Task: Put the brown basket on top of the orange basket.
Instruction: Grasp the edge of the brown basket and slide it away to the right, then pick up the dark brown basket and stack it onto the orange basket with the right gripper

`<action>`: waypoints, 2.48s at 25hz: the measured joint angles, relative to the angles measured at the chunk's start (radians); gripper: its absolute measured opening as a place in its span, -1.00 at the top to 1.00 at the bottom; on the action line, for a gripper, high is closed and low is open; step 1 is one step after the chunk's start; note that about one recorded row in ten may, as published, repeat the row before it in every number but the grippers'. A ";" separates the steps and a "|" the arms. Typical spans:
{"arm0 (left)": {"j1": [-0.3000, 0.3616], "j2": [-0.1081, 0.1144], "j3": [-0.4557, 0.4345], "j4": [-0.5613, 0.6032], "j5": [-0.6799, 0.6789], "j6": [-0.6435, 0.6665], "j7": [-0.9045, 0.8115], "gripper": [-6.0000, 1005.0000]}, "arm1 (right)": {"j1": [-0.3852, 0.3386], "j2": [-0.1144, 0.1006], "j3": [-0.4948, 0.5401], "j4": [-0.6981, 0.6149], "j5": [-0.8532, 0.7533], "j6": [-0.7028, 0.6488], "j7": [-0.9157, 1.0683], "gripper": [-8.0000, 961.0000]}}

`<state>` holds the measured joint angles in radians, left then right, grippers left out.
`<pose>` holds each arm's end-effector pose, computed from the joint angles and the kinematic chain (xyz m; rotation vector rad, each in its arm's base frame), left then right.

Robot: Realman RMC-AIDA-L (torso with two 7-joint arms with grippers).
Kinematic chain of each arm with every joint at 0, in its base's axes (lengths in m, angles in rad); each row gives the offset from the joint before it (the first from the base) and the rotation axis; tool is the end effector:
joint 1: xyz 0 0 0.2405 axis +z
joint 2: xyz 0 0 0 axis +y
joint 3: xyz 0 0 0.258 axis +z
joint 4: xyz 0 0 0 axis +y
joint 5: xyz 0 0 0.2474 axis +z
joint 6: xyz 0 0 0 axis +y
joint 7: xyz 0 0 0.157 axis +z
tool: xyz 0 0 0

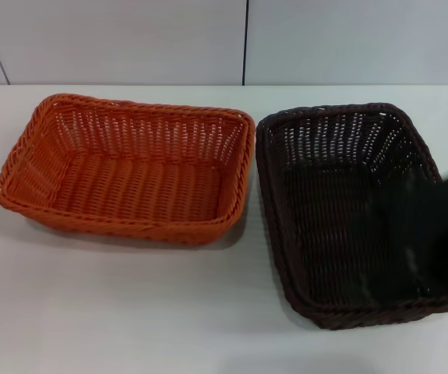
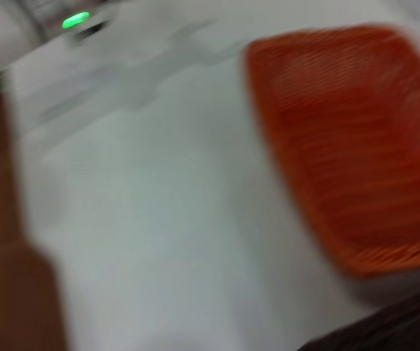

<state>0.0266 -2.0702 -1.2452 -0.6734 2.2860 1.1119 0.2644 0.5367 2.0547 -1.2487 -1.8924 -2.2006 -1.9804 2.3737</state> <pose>-0.4079 0.2789 0.0385 -1.0684 -0.5662 -0.4734 0.0776 0.3122 0.0692 -2.9623 0.3066 -0.2163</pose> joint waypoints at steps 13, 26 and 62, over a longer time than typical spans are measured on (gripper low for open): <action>-0.005 0.001 0.008 0.009 -0.031 -0.004 -0.001 -0.61 | 0.006 0.010 -0.007 0.088 -0.157 -0.095 -0.018 -0.41; -0.005 0.002 0.032 -0.001 -0.030 0.000 -0.002 -0.62 | 0.058 0.012 -0.148 0.305 -0.267 0.028 -0.037 -0.32; -0.018 0.006 0.031 0.012 -0.032 0.000 -0.002 -0.62 | 0.066 0.022 -0.272 0.041 -0.430 0.122 0.110 0.47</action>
<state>0.0090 -2.0647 -1.2140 -0.6618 2.2535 1.1118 0.2623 0.6023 2.0770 -1.5206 -1.8516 -2.6304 -1.8583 2.4835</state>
